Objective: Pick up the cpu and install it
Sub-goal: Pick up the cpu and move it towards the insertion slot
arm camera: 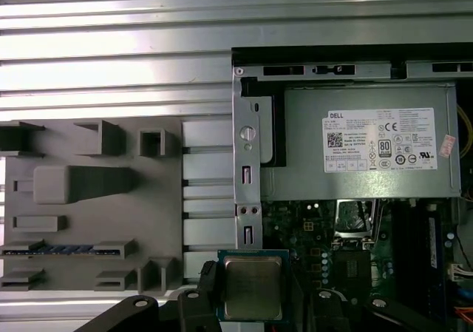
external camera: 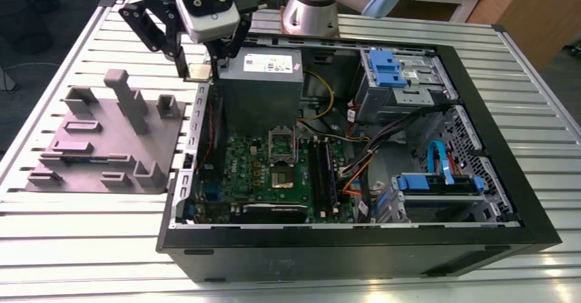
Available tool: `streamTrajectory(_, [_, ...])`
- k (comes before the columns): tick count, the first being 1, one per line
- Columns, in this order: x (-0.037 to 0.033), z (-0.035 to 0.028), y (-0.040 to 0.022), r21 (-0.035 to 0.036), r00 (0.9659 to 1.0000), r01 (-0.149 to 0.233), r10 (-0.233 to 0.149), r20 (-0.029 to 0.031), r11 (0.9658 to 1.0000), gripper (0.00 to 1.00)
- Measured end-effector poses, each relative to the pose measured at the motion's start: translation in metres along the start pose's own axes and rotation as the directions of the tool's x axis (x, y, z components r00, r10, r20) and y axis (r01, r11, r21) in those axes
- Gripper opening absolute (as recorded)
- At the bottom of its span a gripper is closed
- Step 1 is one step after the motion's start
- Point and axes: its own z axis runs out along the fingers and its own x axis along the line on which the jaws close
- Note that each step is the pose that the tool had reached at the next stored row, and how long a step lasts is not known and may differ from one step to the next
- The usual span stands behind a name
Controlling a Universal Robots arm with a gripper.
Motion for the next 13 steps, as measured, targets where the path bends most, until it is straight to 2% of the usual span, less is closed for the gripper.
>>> streamTrajectory(13, [-0.0031, 0.0, -0.0001, -0.0001, 1.0, 0.0, 0.0, 0.0, 1.0, 0.47])
